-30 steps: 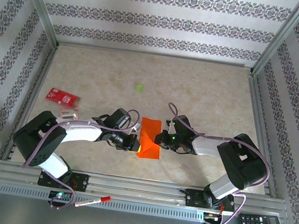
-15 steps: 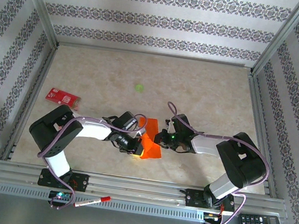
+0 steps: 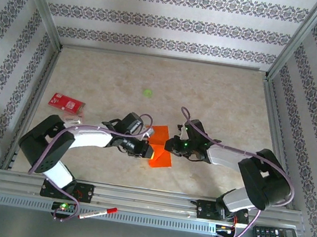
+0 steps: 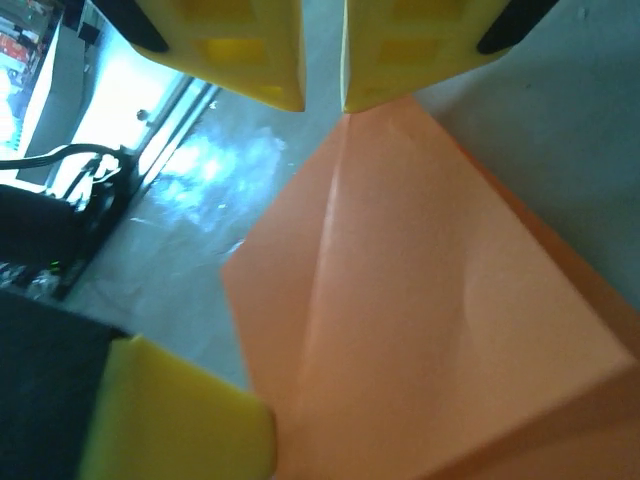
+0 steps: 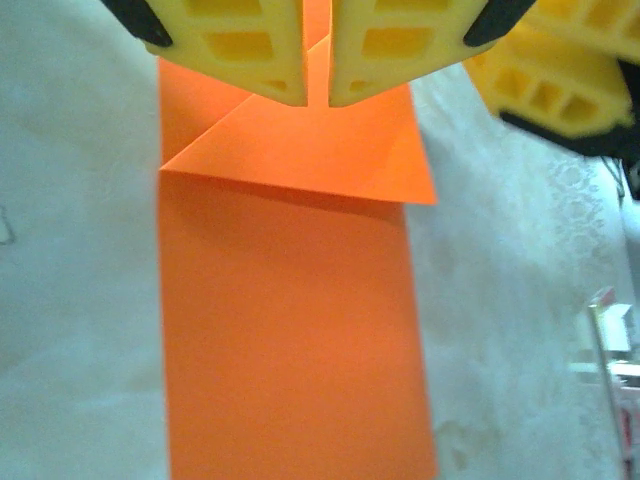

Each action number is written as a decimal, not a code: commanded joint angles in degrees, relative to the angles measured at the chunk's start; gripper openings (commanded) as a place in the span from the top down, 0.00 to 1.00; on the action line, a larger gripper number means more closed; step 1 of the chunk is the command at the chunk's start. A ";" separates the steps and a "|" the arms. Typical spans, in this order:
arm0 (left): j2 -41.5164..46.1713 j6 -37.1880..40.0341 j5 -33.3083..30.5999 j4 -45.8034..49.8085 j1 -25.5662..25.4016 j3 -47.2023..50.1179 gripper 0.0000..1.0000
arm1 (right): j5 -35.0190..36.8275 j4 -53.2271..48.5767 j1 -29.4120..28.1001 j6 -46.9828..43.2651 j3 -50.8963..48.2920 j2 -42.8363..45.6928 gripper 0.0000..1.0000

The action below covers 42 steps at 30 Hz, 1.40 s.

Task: Fold a paper plane with a square sheet of paper (pick it up from the middle)
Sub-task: Fold the triangle a second time at the center of the table.

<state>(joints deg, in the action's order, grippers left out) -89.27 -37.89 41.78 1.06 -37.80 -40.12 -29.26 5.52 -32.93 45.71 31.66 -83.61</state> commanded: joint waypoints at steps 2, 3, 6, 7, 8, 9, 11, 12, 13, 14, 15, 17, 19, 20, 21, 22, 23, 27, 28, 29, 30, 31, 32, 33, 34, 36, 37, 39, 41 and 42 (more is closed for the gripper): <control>-3.17 -0.33 -0.81 -0.14 1.59 -3.55 0.87 | 1.99 -1.81 -1.85 -1.19 -1.66 2.96 0.86; -4.72 -0.56 -0.70 -0.58 1.55 -4.84 0.90 | 2.24 -1.61 -2.36 -0.54 -2.05 3.31 0.86; -9.29 -0.68 -0.07 -1.27 1.59 -8.08 0.94 | 3.76 -0.91 -3.88 0.94 -3.64 4.09 0.86; -10.63 -0.47 0.01 -1.32 1.58 -8.92 0.95 | 4.35 -0.64 -4.27 1.49 -4.19 3.95 0.87; -11.66 0.00 -0.38 -0.98 1.52 -9.63 0.95 | 4.76 -0.22 -4.72 1.93 -4.58 3.51 0.87; -12.69 0.43 -1.20 -0.19 1.68 -10.21 0.96 | 5.14 -0.22 -5.09 2.15 -4.75 2.63 0.88; -13.96 0.64 -2.37 -0.17 1.89 -10.29 0.97 | 6.02 -0.60 -5.40 2.80 -5.15 0.95 0.91; -14.46 0.54 -2.93 -0.19 2.02 -10.11 0.97 | 6.58 -0.43 -5.47 3.29 -5.81 0.25 0.91; -14.60 0.54 -3.76 0.03 2.09 -9.77 0.98 | 7.15 -0.33 -5.64 4.10 -6.42 -0.09 0.92; -14.60 0.50 -4.61 -0.09 2.08 -9.29 0.98 | 7.52 -0.25 -5.78 4.58 -7.05 -0.38 0.93; -14.53 0.49 -5.61 -0.06 2.19 -8.67 0.99 | 7.96 -0.25 -5.98 4.95 -7.66 -0.39 0.93; -14.49 0.75 -7.67 0.58 2.27 -7.98 0.99 | 8.96 -0.48 -6.61 5.72 -8.47 -0.05 0.94; -14.60 0.06 -8.72 -0.09 2.36 -7.13 1.00 | 9.64 -0.52 -7.45 6.48 -8.90 0.14 0.95; -14.53 -0.61 -9.19 -0.60 2.41 -6.70 1.00 | 9.89 -0.58 -7.72 6.93 -8.98 0.20 0.96; -14.34 -1.40 -9.68 -1.13 2.36 -6.39 1.00 | 10.08 -0.58 -8.21 7.38 -9.21 0.34 0.96; -13.99 -2.19 -10.07 -1.55 2.37 -5.94 1.00 | 10.26 -0.57 -8.58 7.82 -9.26 0.51 0.96; -13.64 -2.87 -10.50 -1.86 2.38 -5.67 1.00 | 10.51 -0.56 -9.03 8.14 -9.38 0.71 0.96; -12.02 -4.09 -10.89 -2.99 2.38 -4.45 1.00 | 11.49 -0.87 -9.64 8.88 -9.52 2.67 0.96; -11.98 -4.04 -10.36 -2.91 2.38 -4.49 1.00 | 11.44 -0.99 -9.64 8.71 -9.11 3.27 0.97; -12.05 -3.76 -9.85 -2.96 2.38 -4.49 1.00 | 11.14 -1.04 -9.65 8.32 -8.54 3.94 0.96; -12.38 -3.53 -9.38 -2.74 2.38 -4.48 1.00 | 10.75 -1.15 -9.62 7.66 -7.56 4.64 0.95; -12.77 -3.31 -9.13 -2.56 2.38 -4.45 1.00 | 10.34 -1.14 -9.68 6.86 -6.47 5.64 0.94; -13.24 -3.32 -8.86 -2.58 2.38 -4.41 1.00 | 10.03 -1.00 -9.86 6.46 -5.46 6.18 0.93; -13.69 -3.10 -8.76 -2.53 2.38 -4.27 1.00 | 9.42 -0.57 -10.25 6.09 -4.59 6.59 0.92; -14.08 -3.01 -8.54 -2.52 2.32 -4.19 1.00 | 8.80 0.11 -10.84 6.05 -3.76 6.61 0.91; -14.51 -3.00 -8.46 -2.30 2.38 -4.01 1.00 | 8.19 1.72 -12.52 6.37 -2.73 6.09 0.90; -14.60 -2.90 -8.47 -2.31 2.38 -3.88 1.00 | 7.93 2.80 -13.66 6.57 -2.15 5.49 0.90; -14.83 -2.73 -8.55 -2.12 2.37 -3.90 1.00 | 7.10 4.86 -15.41 6.79 -1.12 3.63 0.90; -15.09 -2.72 -8.54 -2.14 2.36 -3.85 1.00 | 6.40 7.06 -16.64 7.09 -0.27 1.55 0.90; -15.18 -2.72 -8.59 -2.13 2.38 -3.83 1.00 | 5.93 8.58 -17.20 7.15 0.09 0.31 0.90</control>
<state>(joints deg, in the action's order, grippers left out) -101.69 -40.86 35.77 -3.14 -36.23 -45.87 -21.52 10.22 -48.82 53.23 30.37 -80.77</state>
